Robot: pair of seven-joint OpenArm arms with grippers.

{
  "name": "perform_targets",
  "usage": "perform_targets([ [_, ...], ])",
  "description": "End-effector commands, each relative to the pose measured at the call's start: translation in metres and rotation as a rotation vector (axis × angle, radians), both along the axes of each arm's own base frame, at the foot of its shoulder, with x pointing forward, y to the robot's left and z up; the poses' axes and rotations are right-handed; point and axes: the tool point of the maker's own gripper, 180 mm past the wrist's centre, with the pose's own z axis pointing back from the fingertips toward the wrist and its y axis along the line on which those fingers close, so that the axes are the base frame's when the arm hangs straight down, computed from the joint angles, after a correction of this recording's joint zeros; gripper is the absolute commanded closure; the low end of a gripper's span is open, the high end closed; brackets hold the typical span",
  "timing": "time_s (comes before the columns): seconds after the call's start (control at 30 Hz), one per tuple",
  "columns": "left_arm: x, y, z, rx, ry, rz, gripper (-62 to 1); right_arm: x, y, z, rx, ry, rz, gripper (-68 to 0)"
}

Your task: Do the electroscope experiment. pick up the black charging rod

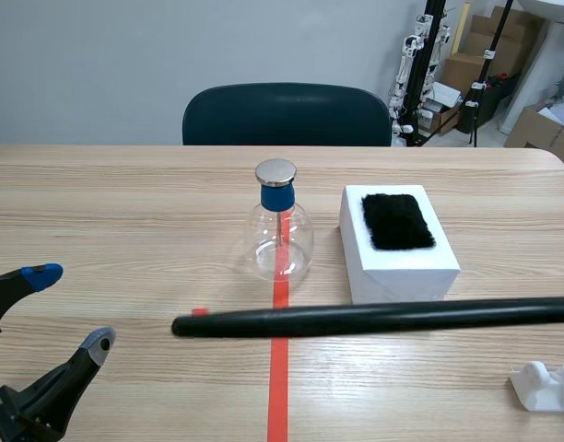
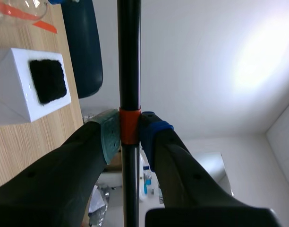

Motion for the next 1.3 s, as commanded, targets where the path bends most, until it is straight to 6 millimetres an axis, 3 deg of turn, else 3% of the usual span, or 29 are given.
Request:
perform_targets([
  [0.0,0.000,0.005,0.005,-0.005,-0.017,0.005,-62.3,0.003,0.003,0.010,0.015,-0.038,0.004,0.0],
  [0.3,0.000,0.005,0.005,-0.005,-0.017,0.005,-62.3,0.001,0.014,0.007,0.034,-0.029,0.031,0.0],
  [1.27,0.000,0.005,0.005,-0.005,-0.017,0.005,-62.3,0.007,0.006,0.007,0.034,-0.032,-0.021,0.0],
])
